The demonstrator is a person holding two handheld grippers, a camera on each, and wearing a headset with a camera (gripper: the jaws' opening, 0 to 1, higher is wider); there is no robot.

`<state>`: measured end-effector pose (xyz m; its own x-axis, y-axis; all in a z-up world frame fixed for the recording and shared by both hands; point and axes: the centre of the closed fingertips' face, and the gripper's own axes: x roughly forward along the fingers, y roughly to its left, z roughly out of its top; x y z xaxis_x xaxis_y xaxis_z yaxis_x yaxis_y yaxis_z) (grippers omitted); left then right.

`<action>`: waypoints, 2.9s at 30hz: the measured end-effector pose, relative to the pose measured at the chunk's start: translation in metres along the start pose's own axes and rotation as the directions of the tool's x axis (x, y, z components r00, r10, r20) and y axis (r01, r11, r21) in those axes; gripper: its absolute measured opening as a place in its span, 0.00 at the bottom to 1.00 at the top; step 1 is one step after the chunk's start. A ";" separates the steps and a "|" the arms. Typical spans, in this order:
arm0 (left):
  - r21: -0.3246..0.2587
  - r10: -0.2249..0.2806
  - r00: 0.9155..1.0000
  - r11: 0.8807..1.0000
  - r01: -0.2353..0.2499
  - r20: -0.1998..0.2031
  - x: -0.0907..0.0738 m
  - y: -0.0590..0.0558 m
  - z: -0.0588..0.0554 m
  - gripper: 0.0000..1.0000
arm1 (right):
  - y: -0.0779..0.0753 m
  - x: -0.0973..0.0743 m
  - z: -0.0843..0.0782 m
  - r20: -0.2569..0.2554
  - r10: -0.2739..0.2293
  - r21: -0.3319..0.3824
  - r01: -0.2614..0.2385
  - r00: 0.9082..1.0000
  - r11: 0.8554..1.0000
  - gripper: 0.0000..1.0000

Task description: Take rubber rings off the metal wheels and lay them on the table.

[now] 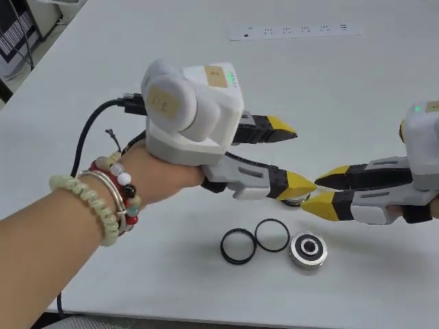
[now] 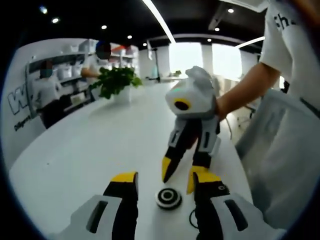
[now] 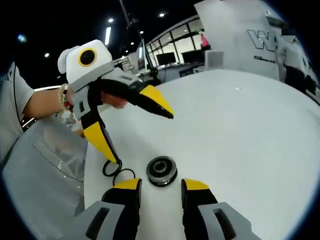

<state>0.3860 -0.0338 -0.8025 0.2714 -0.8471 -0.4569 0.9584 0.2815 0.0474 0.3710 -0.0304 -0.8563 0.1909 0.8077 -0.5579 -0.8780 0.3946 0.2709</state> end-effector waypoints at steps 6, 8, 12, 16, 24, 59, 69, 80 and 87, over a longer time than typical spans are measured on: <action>-0.008 -0.011 0.998 1.000 0.011 -0.054 0.010 0.001 -0.022 0.32 | 0.000 0.004 -0.002 -0.009 0.002 -0.014 -0.002 1.000 1.000 0.27; -0.009 -0.017 0.998 1.000 0.017 -0.052 0.011 0.001 -0.023 0.25 | 0.000 0.005 -0.002 -0.009 0.003 -0.014 -0.003 1.000 1.000 0.26; -0.024 -0.034 0.998 0.999 0.033 -0.053 0.014 -0.003 -0.026 0.22 | 0.000 0.007 -0.001 -0.006 0.002 -0.018 -0.002 1.000 1.000 0.25; -0.017 -0.035 0.996 0.999 0.034 -0.079 0.016 -0.004 -0.032 0.18 | 0.001 0.009 -0.002 -0.008 0.001 -0.026 -0.001 1.000 1.000 0.24; -0.056 -0.033 0.995 0.998 0.028 -0.097 0.017 -0.002 -0.040 0.17 | -0.002 0.008 -0.004 -0.021 -0.020 -0.065 0.019 1.000 0.998 0.18; -0.029 -0.026 0.999 0.999 0.025 -0.038 0.016 -0.004 -0.042 0.15 | -0.017 -0.004 0.005 0.130 -0.007 0.397 -0.046 0.991 0.917 0.00; -0.037 -0.016 0.999 0.999 0.015 -0.037 0.015 -0.003 -0.043 0.15 | -0.013 -0.004 0.008 0.143 0.015 0.429 -0.075 0.990 0.900 0.00; -0.028 -0.017 0.999 0.999 0.016 -0.039 0.015 -0.003 -0.044 0.14 | -0.007 -0.003 0.013 0.139 0.029 0.451 -0.089 0.990 0.888 0.00; -0.026 -0.018 0.999 1.000 0.017 -0.041 0.015 -0.004 -0.044 0.14 | -0.004 -0.003 0.013 0.138 0.027 0.458 -0.088 0.990 0.885 0.00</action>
<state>0.3825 -0.0276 -0.8486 0.2502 -0.8329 -0.4936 0.9602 0.2788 0.0162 0.3802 -0.0291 -0.8450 0.2259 0.8707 -0.4369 -0.5928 0.4788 0.6476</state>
